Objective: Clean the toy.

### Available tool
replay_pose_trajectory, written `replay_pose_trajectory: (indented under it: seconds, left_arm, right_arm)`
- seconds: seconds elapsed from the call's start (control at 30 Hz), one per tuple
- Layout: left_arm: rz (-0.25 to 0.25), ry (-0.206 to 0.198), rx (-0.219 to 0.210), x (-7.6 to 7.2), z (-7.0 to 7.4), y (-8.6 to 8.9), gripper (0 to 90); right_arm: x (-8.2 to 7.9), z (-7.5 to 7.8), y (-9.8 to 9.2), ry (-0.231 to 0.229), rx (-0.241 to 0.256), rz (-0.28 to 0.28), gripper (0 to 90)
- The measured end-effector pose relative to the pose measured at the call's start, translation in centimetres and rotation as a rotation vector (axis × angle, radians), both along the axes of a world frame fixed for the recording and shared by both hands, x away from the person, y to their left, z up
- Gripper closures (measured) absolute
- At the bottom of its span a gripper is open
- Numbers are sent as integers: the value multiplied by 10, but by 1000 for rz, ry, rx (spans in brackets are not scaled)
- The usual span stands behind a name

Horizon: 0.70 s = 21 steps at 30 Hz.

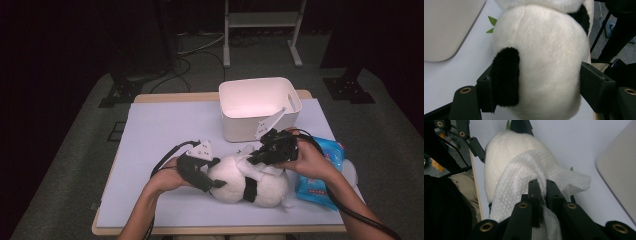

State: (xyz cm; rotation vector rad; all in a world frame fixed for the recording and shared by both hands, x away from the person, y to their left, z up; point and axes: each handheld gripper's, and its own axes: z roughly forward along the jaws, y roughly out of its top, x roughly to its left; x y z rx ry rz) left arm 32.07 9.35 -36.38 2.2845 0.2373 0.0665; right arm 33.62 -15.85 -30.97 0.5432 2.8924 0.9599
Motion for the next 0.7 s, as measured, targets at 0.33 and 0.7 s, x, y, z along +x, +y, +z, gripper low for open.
replay_pose_trajectory:
  seconds: [0.33,0.7]
  left_arm:
    - [2,17,-13,1,-3,3,264]
    - [3,21,-21,1,-3,3,265]
  right_arm:
    - [0,1,1,-18,-17,-2,827]
    - [-10,0,-50,-16,66,-91,826]
